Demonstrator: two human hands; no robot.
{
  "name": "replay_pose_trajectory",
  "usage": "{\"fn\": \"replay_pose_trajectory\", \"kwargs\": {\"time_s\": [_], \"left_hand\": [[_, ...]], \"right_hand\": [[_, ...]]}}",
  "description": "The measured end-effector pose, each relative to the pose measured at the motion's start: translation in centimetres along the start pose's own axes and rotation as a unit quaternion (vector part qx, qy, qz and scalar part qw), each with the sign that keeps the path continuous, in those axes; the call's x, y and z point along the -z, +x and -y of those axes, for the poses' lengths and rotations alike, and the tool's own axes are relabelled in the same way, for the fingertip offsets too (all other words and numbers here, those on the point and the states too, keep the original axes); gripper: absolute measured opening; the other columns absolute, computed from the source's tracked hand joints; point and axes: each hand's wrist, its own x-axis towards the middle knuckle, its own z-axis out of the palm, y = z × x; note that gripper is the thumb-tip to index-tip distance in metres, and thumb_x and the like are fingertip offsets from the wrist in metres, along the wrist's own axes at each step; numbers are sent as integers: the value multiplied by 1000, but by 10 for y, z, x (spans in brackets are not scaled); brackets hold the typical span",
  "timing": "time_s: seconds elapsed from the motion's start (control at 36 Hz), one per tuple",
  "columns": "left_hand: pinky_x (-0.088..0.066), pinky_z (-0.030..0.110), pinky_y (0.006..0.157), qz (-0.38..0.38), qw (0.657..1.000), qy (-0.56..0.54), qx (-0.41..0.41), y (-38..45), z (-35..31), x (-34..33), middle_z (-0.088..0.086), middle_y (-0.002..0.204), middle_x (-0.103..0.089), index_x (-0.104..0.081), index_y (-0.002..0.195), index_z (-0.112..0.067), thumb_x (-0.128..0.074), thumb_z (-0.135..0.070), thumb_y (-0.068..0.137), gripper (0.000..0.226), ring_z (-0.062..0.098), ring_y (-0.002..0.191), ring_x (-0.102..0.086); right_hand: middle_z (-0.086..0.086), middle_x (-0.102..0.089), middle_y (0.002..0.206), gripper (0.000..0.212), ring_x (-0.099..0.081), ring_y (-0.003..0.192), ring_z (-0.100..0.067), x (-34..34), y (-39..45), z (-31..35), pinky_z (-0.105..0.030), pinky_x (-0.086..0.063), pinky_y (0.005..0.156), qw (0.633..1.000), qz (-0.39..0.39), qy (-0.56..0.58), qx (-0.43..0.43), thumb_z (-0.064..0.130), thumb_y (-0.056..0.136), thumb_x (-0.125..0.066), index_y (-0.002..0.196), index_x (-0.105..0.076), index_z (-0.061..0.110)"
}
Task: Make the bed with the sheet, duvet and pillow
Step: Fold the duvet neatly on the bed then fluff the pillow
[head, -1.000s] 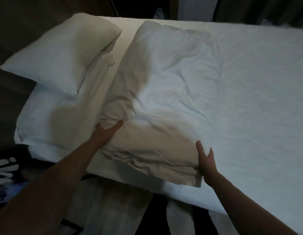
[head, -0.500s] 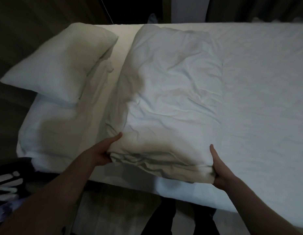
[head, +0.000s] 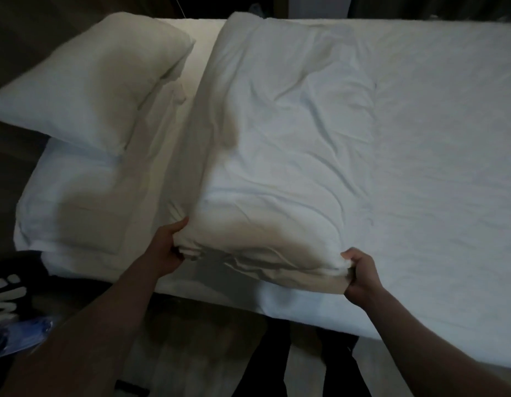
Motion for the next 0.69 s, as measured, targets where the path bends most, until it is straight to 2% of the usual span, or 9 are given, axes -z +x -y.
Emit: {"fn": "replay_pose_trajectory", "kwargs": {"time_s": [0.08, 0.17, 0.22, 0.28, 0.31, 0.42, 0.53, 0.61, 0.69], "left_hand": [[-49, 39, 78, -5, 1000, 2, 6, -9, -12, -8, 15, 112, -70, -75, 110, -8, -52, -32, 91, 38, 33, 88, -65], [-51, 36, 69, -53, 995, 82, 34, -20, -24, -11, 14, 99, -64, -68, 110, -15, -62, -38, 82, 37, 31, 80, -62], [-53, 36, 70, -92, 982, 154, 56, -25, -30, -12, 11, 101, -57, -64, 109, -20, -67, -44, 72, 44, 29, 83, -59], [-51, 35, 72, -151, 961, 230, 32, -27, -38, -14, 7, 104, -56, -61, 116, -20, -70, -46, 55, 67, 27, 86, -57], [-48, 33, 70, -199, 942, 272, -4, -24, -42, -14, 8, 111, -56, -55, 128, -17, -70, -46, 48, 87, 27, 91, -57], [-50, 35, 88, -226, 893, 349, -171, -18, -70, -30, 18, 144, -41, -36, 147, -15, -63, -44, 48, 107, 34, 119, -55], [-45, 42, 103, -191, 867, 400, -229, -12, -94, -66, 13, 146, -42, -43, 144, -18, -57, -71, 51, 108, 29, 124, -52], [-43, 37, 104, -158, 871, 416, -211, 6, -106, -81, 3, 141, -53, -47, 142, -18, -63, -86, 57, 110, 25, 123, -55], [-39, 37, 108, -155, 894, 389, -157, 30, -107, -79, -5, 139, -54, -48, 143, -21, -64, -94, 46, 122, 20, 123, -54]], "right_hand": [[-11, -65, 74, 12, -64, 66, -31, -2, -14, 8, -41, -54, 70, 1000, -6, -25, 17, 12, 70, -53, 74, -64, 9], [0, -55, 62, 30, -57, 57, -21, 2, -20, 12, -35, -48, 66, 998, -12, -45, 46, 16, 81, -52, 54, -62, 20], [-2, -53, 78, 18, -52, 69, -21, 5, -22, 14, -36, -47, 68, 994, -54, -73, 59, 30, 72, -64, 89, -65, 25], [-1, -56, 90, 72, -53, 86, -23, 13, -19, 18, -40, -45, 76, 988, -90, -96, 80, 37, 74, -71, 138, -37, 35], [1, -58, 96, 78, -54, 94, -23, 14, -21, 22, -42, -44, 82, 985, -104, -93, 104, 39, 77, -71, 143, -28, 38], [10, -59, 114, 66, -56, 94, -18, 9, -27, 42, -36, -45, 75, 982, -76, -122, 121, 54, 60, -75, 118, -49, 34], [18, -61, 72, 29, -52, 66, -7, -4, -29, 55, -25, -41, 60, 970, -65, -159, 169, 49, 85, -69, 104, -61, 29], [12, -59, 121, 89, -58, 100, -10, -8, -13, 62, -29, -48, 83, 958, -84, -199, 188, 68, 72, -71, 146, -43, 25], [3, -47, 147, 115, -49, 128, -20, -15, 0, 68, -36, -38, 107, 944, -102, -241, 204, 80, 60, -68, 152, -31, 22]]}}
